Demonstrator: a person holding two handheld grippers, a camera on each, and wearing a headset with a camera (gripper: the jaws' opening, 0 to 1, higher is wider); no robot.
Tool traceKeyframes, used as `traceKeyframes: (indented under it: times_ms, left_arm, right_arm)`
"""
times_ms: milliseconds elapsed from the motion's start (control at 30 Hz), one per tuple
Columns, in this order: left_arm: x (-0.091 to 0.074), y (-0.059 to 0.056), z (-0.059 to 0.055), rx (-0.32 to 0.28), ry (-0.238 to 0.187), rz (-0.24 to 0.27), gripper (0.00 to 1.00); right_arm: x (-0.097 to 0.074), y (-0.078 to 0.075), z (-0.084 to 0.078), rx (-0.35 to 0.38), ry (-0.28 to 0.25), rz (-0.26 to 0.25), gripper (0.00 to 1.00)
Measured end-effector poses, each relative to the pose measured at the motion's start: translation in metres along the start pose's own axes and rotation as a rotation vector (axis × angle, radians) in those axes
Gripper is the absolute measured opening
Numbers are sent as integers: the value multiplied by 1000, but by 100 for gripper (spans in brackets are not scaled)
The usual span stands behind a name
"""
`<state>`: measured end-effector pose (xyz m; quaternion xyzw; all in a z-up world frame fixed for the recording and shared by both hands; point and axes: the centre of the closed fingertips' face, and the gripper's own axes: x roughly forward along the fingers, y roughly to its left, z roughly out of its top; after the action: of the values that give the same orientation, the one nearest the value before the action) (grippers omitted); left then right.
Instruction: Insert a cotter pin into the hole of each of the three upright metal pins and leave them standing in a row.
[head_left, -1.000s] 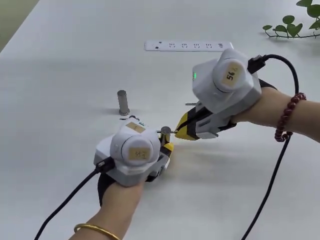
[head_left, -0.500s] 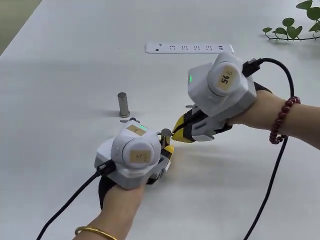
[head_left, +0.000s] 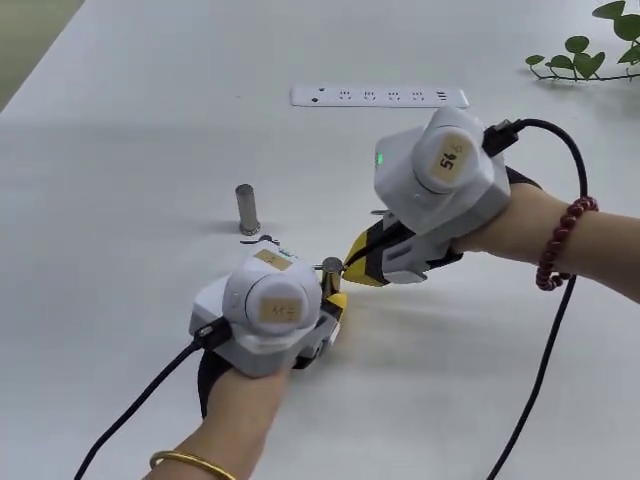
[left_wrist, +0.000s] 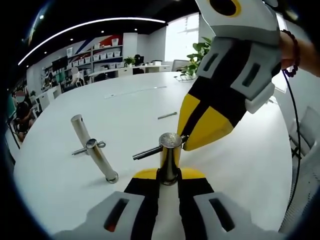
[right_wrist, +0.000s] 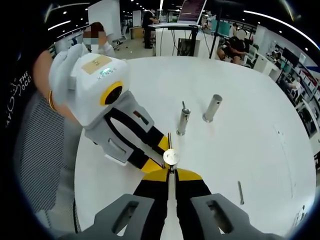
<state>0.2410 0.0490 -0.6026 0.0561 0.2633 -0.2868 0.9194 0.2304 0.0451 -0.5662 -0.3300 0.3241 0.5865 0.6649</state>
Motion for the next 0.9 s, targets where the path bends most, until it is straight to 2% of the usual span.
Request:
traceKeyframes:
  times_ms: [167, 300, 567, 700, 900]
  left_arm:
    - [-2, 0, -4, 16, 24, -3, 16]
    - [-6, 0, -3, 18, 28, -11, 20]
    - [-20, 6, 3, -17, 19, -25, 30]
    - [-28, 9, 6, -15, 16, -29, 35]
    - [-42, 14, 16, -28, -14, -30, 41]
  right_arm:
    - [0, -1, 1, 33, -16, -7, 6]
    - [-2, -2, 3, 61, -35, -13, 10]
    - [-3, -4, 8, 132, -73, -24, 18]
    - [-2, -4, 11, 149, -84, -27, 20]
    - [2, -1, 14, 170, -98, -30, 21]
